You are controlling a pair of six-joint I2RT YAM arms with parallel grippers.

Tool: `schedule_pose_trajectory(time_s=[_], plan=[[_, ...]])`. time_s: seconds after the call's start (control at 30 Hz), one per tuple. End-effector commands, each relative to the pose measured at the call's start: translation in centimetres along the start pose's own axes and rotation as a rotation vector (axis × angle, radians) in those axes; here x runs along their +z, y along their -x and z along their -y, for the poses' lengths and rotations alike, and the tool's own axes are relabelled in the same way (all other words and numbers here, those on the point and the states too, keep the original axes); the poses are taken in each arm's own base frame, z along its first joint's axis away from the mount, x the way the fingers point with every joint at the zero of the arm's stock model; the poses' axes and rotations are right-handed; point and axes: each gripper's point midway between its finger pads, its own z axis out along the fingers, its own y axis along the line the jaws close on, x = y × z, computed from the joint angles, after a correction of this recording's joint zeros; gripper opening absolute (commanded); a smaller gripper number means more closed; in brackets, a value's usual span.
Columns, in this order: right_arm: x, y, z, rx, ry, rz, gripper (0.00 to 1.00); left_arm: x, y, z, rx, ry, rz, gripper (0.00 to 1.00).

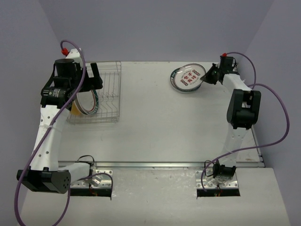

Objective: Unload the plates from the dish rack

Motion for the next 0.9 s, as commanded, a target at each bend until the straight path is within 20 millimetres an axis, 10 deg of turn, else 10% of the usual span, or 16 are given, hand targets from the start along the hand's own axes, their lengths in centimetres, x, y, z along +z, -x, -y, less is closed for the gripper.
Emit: schedule_pose_trajectory(time_s=[0.0, 0.2, 0.37, 0.73, 0.87], plan=[[-0.7, 3.6, -2.7, -0.052, 0.069, 0.1, 0.15, -1.0, 1.6, -0.3, -0.007, 0.019, 0.082, 1.0], [-1.3, 3.4, -2.3, -0.134, 0.037, 0.069, 0.77, -1.3, 2.4, -0.7, -0.02, 0.051, 0.115, 1.0], [-3.1, 4.0, -0.7, -0.225, -0.102, 0.072, 0.95, -1.6, 3.5, -2.6, -0.029, 0.16, 0.151, 1.0], [-8.7, 3.1, -1.7, -0.397, -0.154, 0.108, 0.99, -0.1, 2.2, -7.2, 0.132, 0.401, 0.058, 0.99], [-11.7, 1.6, -4.7, -0.48, -0.079, 0.144, 0.99, 1.8, 0.6, -7.4, 0.166, 0.403, -0.043, 0.72]])
